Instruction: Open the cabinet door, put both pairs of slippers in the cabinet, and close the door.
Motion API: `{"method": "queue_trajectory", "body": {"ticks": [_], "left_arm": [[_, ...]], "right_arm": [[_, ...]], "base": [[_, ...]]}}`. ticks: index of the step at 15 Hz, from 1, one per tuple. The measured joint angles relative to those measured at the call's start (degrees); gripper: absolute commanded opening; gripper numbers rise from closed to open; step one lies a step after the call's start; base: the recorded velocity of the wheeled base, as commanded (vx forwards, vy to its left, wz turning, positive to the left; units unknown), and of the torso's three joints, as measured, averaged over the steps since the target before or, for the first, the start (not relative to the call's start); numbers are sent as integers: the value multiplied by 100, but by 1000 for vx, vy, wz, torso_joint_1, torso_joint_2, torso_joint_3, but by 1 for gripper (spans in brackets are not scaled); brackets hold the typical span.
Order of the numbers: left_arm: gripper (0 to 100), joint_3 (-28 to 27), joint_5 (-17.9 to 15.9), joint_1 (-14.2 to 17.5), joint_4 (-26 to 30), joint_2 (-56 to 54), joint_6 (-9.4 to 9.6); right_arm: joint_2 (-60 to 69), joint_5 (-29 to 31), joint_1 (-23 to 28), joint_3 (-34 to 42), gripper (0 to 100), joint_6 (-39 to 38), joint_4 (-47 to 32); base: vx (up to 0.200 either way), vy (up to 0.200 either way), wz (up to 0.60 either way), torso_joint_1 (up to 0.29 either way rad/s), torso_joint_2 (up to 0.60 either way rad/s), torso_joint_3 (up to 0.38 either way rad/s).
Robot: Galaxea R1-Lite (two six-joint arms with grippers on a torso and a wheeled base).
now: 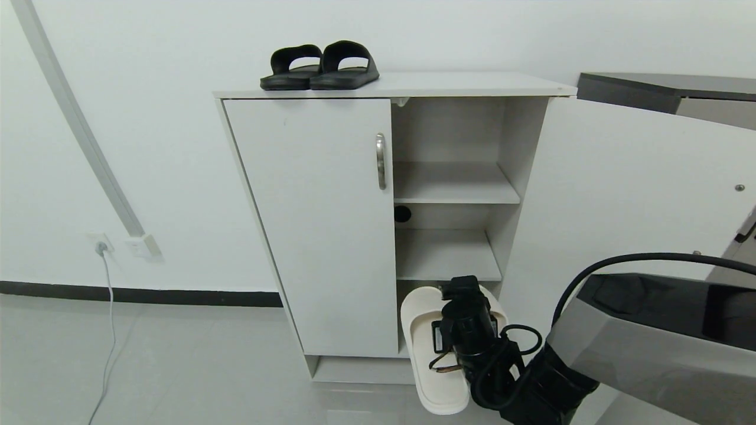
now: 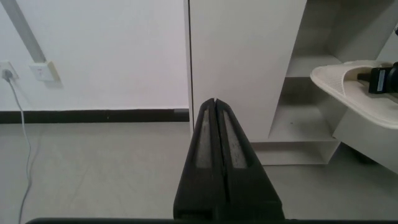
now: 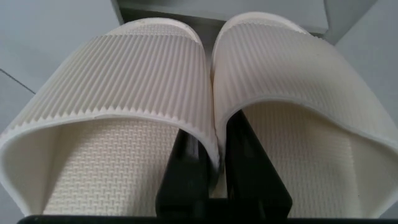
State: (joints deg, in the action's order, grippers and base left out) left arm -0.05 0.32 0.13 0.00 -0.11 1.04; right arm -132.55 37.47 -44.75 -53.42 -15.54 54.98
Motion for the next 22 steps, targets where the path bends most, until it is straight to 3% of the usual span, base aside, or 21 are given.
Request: {"method": "queue_trajectory", "body": {"ticks": [5, 14, 18, 22], "left_arm": [[0, -2, 0, 7, 0, 0, 2], [0, -2, 0, 2, 2, 1, 2], [0, -5, 0, 2, 2, 4, 2], [0, -5, 0, 0, 0, 4, 2]], "right_arm": [[-265, 11, 107, -204, 0, -11, 4], [-494, 35, 178, -372, 0, -62, 90], [-612, 297, 250, -325, 0, 703, 1808], [-752, 304, 352, -286, 0, 890, 2002]], "base": [[0, 0, 0, 1, 0, -25], [0, 0, 0, 4, 2, -183], [0, 0, 0, 1, 1, -37], [0, 0, 0, 0, 0, 0]]}}
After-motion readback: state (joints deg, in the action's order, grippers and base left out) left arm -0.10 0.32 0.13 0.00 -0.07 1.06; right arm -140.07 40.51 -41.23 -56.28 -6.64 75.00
